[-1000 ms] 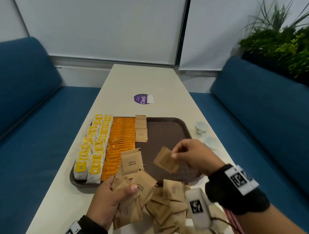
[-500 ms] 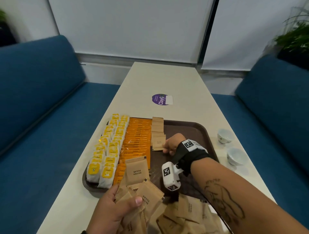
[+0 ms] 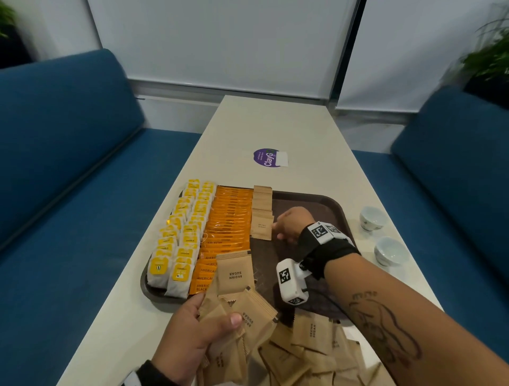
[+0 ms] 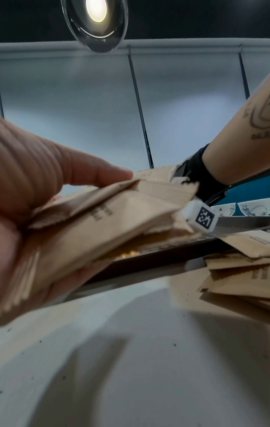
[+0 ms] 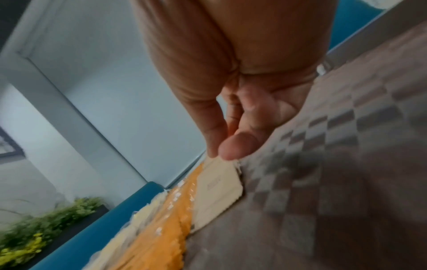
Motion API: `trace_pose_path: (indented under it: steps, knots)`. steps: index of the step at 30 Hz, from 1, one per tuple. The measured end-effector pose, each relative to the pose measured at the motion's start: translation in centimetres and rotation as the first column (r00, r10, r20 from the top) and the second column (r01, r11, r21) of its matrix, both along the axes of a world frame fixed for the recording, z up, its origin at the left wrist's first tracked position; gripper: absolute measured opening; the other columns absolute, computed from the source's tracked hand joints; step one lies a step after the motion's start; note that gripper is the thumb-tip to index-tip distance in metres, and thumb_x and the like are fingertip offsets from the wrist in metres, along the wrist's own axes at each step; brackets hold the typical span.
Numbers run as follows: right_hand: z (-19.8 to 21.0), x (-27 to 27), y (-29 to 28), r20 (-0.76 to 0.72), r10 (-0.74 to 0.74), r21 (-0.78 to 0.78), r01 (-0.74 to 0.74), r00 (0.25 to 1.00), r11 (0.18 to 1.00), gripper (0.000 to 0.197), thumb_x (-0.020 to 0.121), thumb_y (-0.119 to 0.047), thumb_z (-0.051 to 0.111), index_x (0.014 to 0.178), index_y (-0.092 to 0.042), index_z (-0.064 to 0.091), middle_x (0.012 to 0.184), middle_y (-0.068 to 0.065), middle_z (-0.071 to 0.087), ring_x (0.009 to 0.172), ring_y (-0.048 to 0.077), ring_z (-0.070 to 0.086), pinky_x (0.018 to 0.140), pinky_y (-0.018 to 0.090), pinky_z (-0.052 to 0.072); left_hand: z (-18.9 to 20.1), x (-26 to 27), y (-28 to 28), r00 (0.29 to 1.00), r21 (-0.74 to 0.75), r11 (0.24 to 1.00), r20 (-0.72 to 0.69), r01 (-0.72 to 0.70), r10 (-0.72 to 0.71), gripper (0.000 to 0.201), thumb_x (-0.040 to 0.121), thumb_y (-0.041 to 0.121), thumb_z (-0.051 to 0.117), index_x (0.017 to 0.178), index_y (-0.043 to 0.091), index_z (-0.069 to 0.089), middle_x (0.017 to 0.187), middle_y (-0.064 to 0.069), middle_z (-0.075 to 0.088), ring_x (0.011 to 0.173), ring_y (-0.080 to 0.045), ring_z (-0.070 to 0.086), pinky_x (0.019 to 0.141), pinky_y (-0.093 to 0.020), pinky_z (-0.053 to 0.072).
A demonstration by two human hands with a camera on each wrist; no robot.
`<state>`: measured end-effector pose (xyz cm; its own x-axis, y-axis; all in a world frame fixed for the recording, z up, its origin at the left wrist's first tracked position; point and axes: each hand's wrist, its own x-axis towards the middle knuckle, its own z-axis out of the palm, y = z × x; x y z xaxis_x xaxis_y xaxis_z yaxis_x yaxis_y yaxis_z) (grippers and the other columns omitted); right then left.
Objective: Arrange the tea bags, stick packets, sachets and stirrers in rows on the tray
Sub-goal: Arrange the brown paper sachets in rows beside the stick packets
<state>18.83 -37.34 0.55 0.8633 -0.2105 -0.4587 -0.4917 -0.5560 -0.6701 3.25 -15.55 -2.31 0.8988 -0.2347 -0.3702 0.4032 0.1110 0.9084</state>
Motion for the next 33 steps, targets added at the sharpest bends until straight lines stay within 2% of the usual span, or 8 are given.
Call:
trace_pose_path:
  steps: [5, 8, 14, 17, 20, 26, 31, 33]
  knots:
    - [3.6, -6.1, 0.8, 0.175, 0.185, 0.225, -0.222, 0.967, 0.949, 0.024, 0.085, -0.037, 0.065, 0.093, -0.015, 0.061, 0.082, 0.0, 0.065, 0.061, 0.007, 0.053, 0.056, 0.022, 0.04, 0.3, -0.4, 0.0, 0.999, -0.021, 0.999, 0.009, 0.038, -0.038, 0.097, 0.015, 0.035, 0.093, 0.105, 0.014, 0.064, 0.093, -0.011, 0.074, 0.086, -0.029, 0.071, 0.079, -0.047, 0.055]
    - [5.1, -10.0, 1.3, 0.177, 0.309, 0.306, -0.351, 0.934, 0.885, 0.023, 0.081, -0.032, 0.069, 0.095, -0.015, 0.062, 0.084, -0.002, 0.066, 0.062, 0.007, 0.054, 0.054, 0.021, 0.037, 0.4, -0.6, 0.0, 0.997, -0.022, 0.997, 0.016, 0.077, -0.076, 0.087, 0.025, 0.028, 0.089, 0.107, 0.013, 0.064, 0.093, -0.011, 0.074, 0.088, -0.031, 0.07, 0.082, -0.048, 0.054]
    - [4.8, -14.0, 3.1, 0.315, 0.401, 0.033, -0.432, 0.86, 0.901, 0.046, 0.069, -0.014, 0.082, 0.104, -0.03, 0.058, 0.1, -0.003, 0.06, 0.081, 0.005, 0.055, 0.071, 0.014, 0.05, 0.7, -1.8, -0.5, 0.984, 0.013, 0.984, 0.021, 0.177, -0.177, 0.062, 0.043, 0.01, 0.082, 0.102, 0.007, 0.064, 0.086, -0.013, 0.074, 0.076, -0.027, 0.072, 0.06, -0.031, 0.055]
    - [5.3, -14.5, 3.5, 0.237, 0.517, -0.107, -0.507, 0.823, 0.855, 0.053, 0.068, -0.013, 0.082, 0.111, -0.032, 0.055, 0.105, 0.002, 0.062, 0.094, 0.016, 0.06, 0.084, 0.035, 0.055, 0.7, -2.2, -0.5, 0.977, 0.033, 0.976, 0.008, 0.214, -0.214, 0.06, 0.042, 0.01, 0.083, 0.1, 0.005, 0.065, 0.083, -0.013, 0.074, 0.073, -0.025, 0.072, 0.057, -0.029, 0.054]
    - [6.1, -14.7, 3.0, 0.192, 0.565, -0.144, -0.547, 0.802, 0.825, 0.049, 0.072, -0.009, 0.078, 0.113, -0.027, 0.058, 0.102, 0.003, 0.063, 0.092, 0.018, 0.062, 0.082, 0.039, 0.055, 0.3, -2.2, -0.4, 0.966, 0.053, 0.965, -0.003, 0.257, -0.257, 0.079, 0.026, 0.021, 0.089, 0.099, 0.004, 0.065, 0.086, -0.014, 0.074, 0.076, -0.028, 0.071, 0.061, -0.033, 0.055]
    - [7.4, -13.2, 1.5, 0.167, 0.541, -0.253, -0.494, 0.824, 0.832, 0.018, 0.078, -0.014, 0.075, 0.093, -0.019, 0.065, 0.093, 0.001, 0.065, 0.088, 0.017, 0.062, 0.088, 0.038, 0.052, 0.4, -1.9, 0.1, 0.969, 0.025, 0.969, 0.003, 0.247, -0.247, 0.079, 0.024, 0.021, 0.084, 0.098, 0.003, 0.065, 0.085, -0.016, 0.074, 0.074, -0.029, 0.071, 0.058, -0.032, 0.055]
    - [6.9, -10.0, 0.0, 0.179, 0.449, -0.296, -0.387, 0.875, 0.873, 0.045, 0.081, -0.004, 0.068, 0.118, -0.024, 0.056, 0.111, -0.007, 0.055, 0.106, 0.013, 0.054, 0.084, 0.024, 0.048, 0.2, -1.3, 0.8, 0.971, 0.022, 0.971, -0.014, 0.239, -0.238, 0.109, 0.0, 0.039, 0.092, 0.101, 0.005, 0.065, 0.089, -0.016, 0.073, 0.081, -0.032, 0.07, 0.065, -0.036, 0.054]
    - [6.0, -8.6, -0.6, 0.109, 0.431, -0.347, -0.372, 0.896, 0.861, 0.038, 0.083, -0.002, 0.064, 0.115, -0.023, 0.059, 0.112, -0.003, 0.056, 0.102, 0.015, 0.057, 0.075, 0.023, 0.05, 0.1, -1.1, 0.9, 0.973, 0.025, 0.972, -0.026, 0.232, -0.231, 0.111, -0.001, 0.04, 0.092, 0.101, 0.005, 0.065, 0.089, -0.016, 0.074, 0.081, -0.032, 0.071, 0.065, -0.036, 0.054]
